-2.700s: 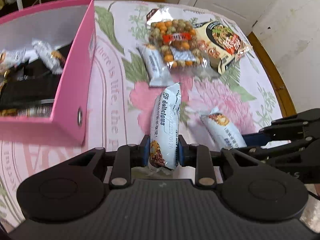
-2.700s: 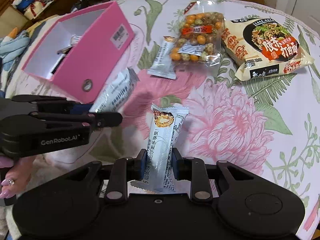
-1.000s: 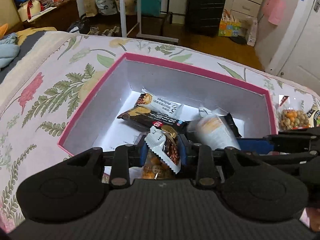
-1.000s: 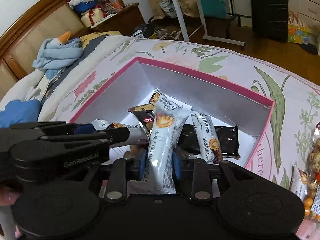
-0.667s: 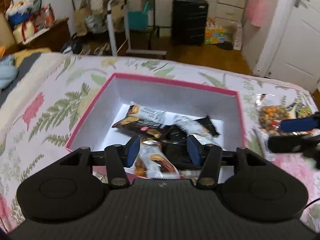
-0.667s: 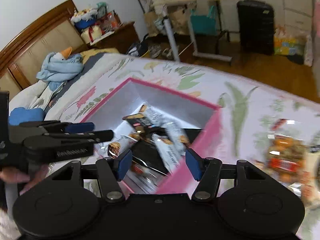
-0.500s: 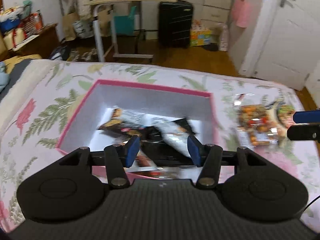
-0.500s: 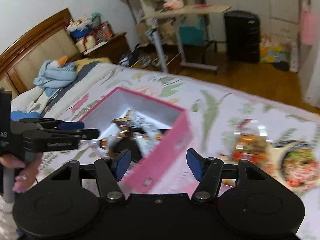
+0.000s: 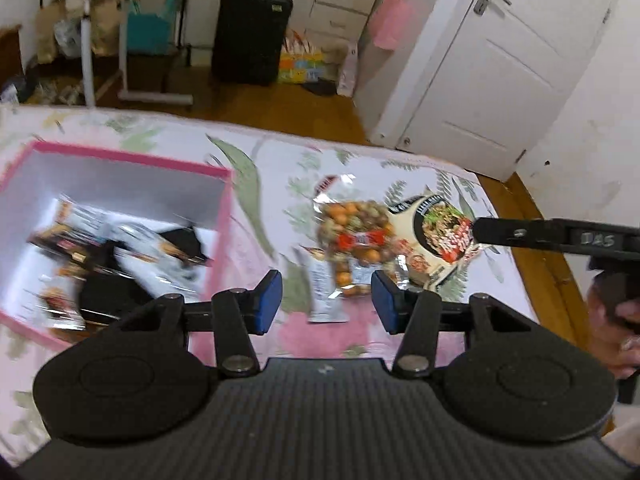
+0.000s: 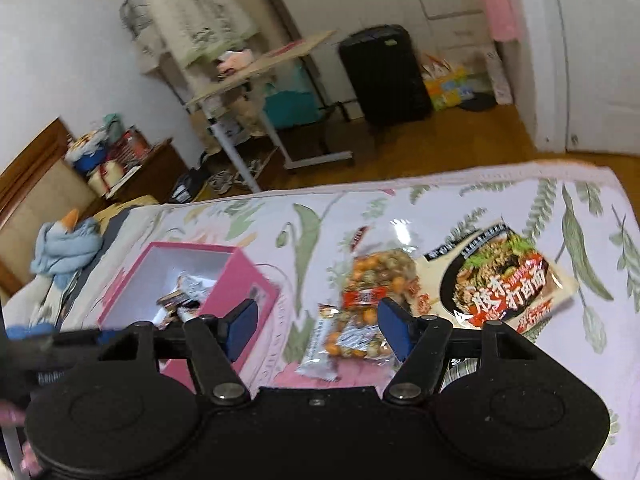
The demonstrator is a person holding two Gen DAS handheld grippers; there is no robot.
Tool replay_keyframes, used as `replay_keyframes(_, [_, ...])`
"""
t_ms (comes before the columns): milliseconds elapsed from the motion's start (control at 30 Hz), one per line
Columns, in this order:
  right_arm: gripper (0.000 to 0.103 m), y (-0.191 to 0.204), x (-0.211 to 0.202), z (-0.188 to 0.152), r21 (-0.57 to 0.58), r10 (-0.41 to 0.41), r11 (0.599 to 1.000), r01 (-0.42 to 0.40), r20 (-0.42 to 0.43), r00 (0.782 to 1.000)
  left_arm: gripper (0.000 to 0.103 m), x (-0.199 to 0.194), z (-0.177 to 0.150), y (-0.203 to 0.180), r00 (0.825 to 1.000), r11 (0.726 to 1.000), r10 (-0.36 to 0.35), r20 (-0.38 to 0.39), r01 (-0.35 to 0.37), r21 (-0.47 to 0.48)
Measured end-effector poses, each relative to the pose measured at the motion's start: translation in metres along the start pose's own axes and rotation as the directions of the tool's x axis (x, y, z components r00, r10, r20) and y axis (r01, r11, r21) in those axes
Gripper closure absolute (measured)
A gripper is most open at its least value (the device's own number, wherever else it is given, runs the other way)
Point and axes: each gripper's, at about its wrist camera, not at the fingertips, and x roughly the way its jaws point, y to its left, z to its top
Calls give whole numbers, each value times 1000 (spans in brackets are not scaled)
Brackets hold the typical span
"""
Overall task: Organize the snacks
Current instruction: 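Grasp the clear bag of speckled candy eggs with the left gripper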
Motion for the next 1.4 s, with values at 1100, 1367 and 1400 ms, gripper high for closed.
replay_keyframes(1100, [96, -39, 82, -45, 10, -65, 997, 71, -305, 950, 65, 115, -40, 14, 993, 990, -93, -71, 84, -117])
replay_keyframes(1367, [89, -33, 76, -63, -62, -112, 994, 94, -434, 894, 65, 122, -52, 10, 976, 980, -163, -146, 143, -135])
replay_keyframes(1400, [89, -32, 76, -63, -75, -128, 992, 106, -427, 895, 65, 125, -54, 9, 975, 982, -160, -157, 140, -130])
